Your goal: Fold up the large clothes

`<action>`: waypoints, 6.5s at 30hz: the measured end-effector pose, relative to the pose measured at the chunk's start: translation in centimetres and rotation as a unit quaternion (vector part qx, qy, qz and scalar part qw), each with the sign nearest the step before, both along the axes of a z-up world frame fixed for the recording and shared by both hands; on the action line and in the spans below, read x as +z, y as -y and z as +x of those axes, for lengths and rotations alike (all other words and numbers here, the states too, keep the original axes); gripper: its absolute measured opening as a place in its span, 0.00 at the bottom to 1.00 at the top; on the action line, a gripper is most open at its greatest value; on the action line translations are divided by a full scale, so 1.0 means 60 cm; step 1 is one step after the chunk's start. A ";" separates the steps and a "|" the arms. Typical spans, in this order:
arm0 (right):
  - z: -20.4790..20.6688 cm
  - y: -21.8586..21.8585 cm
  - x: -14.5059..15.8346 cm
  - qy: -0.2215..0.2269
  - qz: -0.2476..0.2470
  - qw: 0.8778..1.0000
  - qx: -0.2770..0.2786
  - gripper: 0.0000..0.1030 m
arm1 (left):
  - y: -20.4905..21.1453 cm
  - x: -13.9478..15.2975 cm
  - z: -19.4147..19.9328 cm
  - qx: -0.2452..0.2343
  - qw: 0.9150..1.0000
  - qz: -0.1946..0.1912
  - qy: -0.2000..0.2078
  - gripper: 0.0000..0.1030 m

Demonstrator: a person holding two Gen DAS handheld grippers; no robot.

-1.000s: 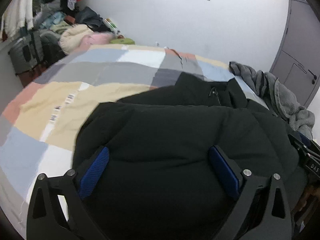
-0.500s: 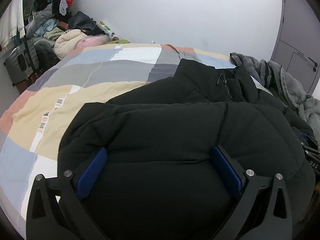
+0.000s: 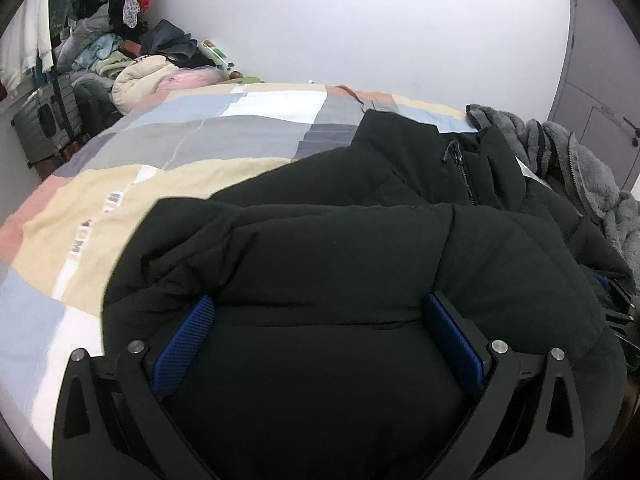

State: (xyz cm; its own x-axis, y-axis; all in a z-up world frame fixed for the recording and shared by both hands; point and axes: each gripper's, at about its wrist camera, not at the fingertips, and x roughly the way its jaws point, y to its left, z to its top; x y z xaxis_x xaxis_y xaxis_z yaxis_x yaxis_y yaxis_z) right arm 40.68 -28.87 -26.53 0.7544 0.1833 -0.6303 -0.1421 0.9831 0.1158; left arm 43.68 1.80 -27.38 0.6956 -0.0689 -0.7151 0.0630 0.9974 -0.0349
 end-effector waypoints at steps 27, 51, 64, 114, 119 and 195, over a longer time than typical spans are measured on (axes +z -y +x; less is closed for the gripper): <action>-0.427 -0.015 0.473 0.146 0.000 0.989 0.013 0.83 | -0.104 0.418 -0.420 0.011 0.994 -0.042 0.096 1.00; -0.691 0.230 0.398 0.094 0.056 0.994 -0.010 0.83 | -0.372 0.320 -0.671 0.058 0.988 -0.140 0.035 1.00; -0.681 0.248 0.072 -0.058 0.164 0.985 -0.009 0.83 | -0.345 0.014 -0.642 0.012 0.950 -0.301 -0.086 0.99; -0.641 0.208 -0.062 -0.153 0.270 0.950 0.041 0.41 | -0.254 -0.123 -0.603 -0.034 0.877 -0.443 -0.180 0.37; -0.639 0.195 -0.003 -0.129 0.243 0.960 0.043 0.13 | -0.262 -0.092 -0.601 -0.007 0.879 -0.443 -0.178 0.19; -0.403 0.268 0.328 -0.135 0.308 0.938 -0.084 0.06 | -0.241 0.358 -0.335 0.104 0.950 -0.240 -0.173 0.17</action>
State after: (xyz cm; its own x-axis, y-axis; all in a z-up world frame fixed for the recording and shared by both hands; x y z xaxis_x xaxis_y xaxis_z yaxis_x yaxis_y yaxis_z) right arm 16.48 -44.94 -6.85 0.6334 0.4674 -0.6167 0.1257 0.7243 0.6780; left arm 23.58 16.27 -5.87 0.4586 -0.3319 -0.8243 -0.2309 0.8513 -0.4712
